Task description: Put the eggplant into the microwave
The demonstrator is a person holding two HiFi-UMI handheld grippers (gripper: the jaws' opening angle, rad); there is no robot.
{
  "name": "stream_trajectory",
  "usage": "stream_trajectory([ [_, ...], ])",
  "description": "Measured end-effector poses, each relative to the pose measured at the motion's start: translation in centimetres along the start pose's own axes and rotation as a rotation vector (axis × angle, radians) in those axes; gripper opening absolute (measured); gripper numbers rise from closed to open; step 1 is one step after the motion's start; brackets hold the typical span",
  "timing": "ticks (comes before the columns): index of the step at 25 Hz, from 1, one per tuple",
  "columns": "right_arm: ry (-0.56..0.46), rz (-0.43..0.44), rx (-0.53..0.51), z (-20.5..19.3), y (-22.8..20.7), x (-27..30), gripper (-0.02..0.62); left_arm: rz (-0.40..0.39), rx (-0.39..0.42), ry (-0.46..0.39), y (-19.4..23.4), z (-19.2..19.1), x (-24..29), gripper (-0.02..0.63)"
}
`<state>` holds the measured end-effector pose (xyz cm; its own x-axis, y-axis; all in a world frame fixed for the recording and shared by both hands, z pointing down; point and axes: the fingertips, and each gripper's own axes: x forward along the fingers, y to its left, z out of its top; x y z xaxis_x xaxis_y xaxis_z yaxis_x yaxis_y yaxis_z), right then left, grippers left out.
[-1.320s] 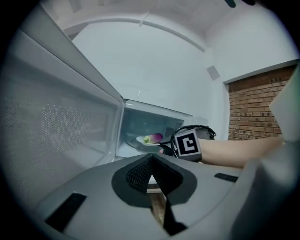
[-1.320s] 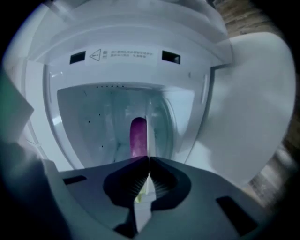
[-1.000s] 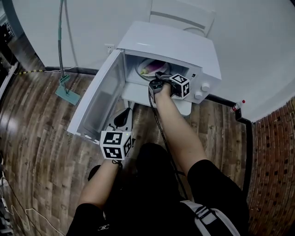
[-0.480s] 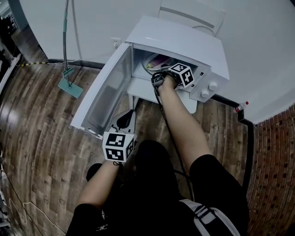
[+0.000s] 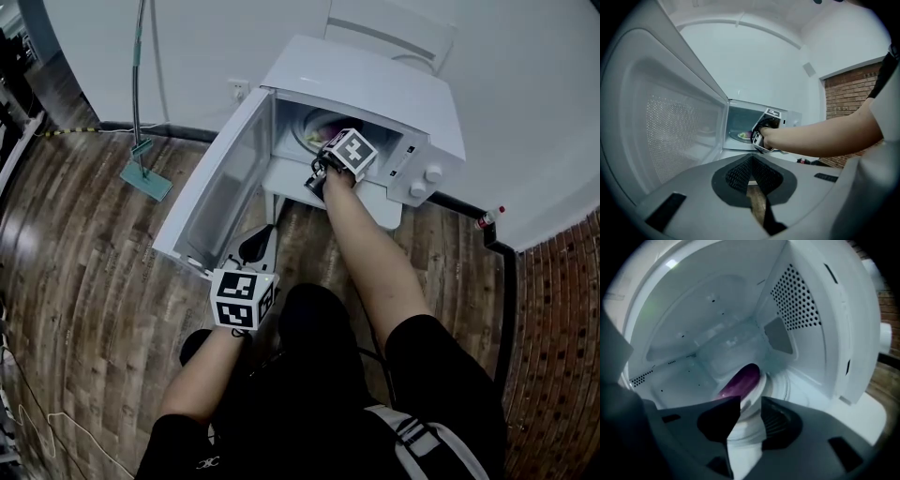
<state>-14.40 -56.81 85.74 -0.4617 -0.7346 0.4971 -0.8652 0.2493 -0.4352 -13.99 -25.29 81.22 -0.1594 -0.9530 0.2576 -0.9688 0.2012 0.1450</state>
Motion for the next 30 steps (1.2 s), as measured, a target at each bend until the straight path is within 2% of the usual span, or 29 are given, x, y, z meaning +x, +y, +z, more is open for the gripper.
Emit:
stream_trajectory([
  [4,-0.065,0.036,0.01,0.7,-0.1,-1.3,0.133,0.004,-0.003,0.0,0.5,-0.1,-0.4,-0.002],
  [6,-0.089,0.088,0.01,0.6,-0.2,-2.7,0.015,-0.004,0.0,-0.006,0.3,0.2,-0.3,-0.002],
  [8,-0.101,0.158,-0.024,0.0,-0.3,-4.6,0.014,-0.017,0.006,-0.013,-0.1,0.5,0.1,-0.002],
  [12,-0.183,0.288,-0.227,-1.2,0.0,-9.7,0.012,-0.047,0.02,-0.026,-0.5,1.6,1.4,-0.002],
  [16,-0.299,0.398,-0.458,-0.4,2.0,-16.3,0.012,-0.071,0.022,-0.045,-1.2,4.9,2.2,-0.002],
  [19,-0.32,0.449,-0.553,1.9,4.3,-21.5,0.012,-0.078,0.009,-0.045,-2.2,9.3,2.0,-0.002],
  [22,-0.316,0.468,-0.593,5.9,7.1,-26.4,0.012,-0.082,-0.015,-0.034,-3.1,15.6,1.0,-0.002],
  [26,-0.353,0.408,-0.661,13.3,10.4,-33.1,0.012,-0.092,-0.017,-0.027,-5.3,25.4,-1.9,-0.002],
  [30,-0.361,0.37,-0.657,20.6,13.7,-40.3,0.012,-0.085,-0.006,-0.04,-7.6,35.9,-5.8,-0.002],
])
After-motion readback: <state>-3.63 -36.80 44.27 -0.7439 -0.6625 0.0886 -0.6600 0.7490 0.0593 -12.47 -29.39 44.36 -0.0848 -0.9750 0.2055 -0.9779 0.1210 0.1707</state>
